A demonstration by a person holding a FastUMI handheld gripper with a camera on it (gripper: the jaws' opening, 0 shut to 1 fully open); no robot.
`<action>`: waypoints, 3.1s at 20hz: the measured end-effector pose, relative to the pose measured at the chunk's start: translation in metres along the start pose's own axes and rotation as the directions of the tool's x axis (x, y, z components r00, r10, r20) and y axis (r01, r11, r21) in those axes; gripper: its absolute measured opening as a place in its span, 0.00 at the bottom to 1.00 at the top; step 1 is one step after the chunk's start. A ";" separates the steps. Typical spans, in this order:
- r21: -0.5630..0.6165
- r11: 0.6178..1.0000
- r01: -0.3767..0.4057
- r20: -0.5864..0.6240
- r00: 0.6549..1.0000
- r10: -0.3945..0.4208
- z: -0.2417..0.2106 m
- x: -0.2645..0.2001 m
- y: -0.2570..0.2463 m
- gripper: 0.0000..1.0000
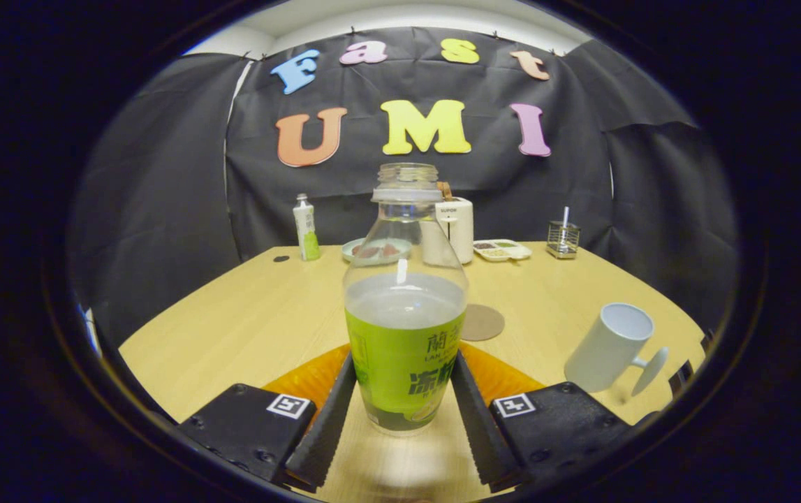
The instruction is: Take the bottle from table, then pour the juice into the cup, finally place the bottle on the coaster
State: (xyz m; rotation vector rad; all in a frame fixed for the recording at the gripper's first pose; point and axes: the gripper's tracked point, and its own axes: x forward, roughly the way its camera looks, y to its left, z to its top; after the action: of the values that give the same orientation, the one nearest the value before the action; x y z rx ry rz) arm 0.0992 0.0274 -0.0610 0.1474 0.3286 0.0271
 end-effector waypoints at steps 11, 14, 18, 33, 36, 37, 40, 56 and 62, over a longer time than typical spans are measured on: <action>0.440 0.884 -0.156 0.120 0.986 0.114 0.056 -0.006 0.003 0.80; 0.552 0.803 -0.224 0.168 0.973 0.157 0.063 -0.007 0.003 0.79; 0.676 0.672 -0.303 0.231 0.953 0.198 0.068 -0.007 0.005 0.79; 0.855 0.196 -0.480 0.448 0.874 0.187 0.091 0.012 -0.010 0.78; 0.858 0.132 -0.496 0.473 0.864 0.172 0.098 0.012 -0.014 0.78; 0.859 0.111 -0.500 0.480 0.862 0.165 0.098 0.011 -0.017 0.78; 0.860 0.035 -0.509 0.500 0.855 0.136 0.100 0.009 -0.023 0.78; 0.823 -0.154 -0.547 0.560 0.827 0.055 0.121 0.005 -0.050 0.78; 0.808 -0.185 -0.560 0.574 0.818 0.035 0.125 -0.001 -0.060 0.78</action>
State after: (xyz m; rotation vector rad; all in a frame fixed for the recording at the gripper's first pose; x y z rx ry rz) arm 0.1386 -0.0496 0.0478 1.8866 -0.1978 0.2678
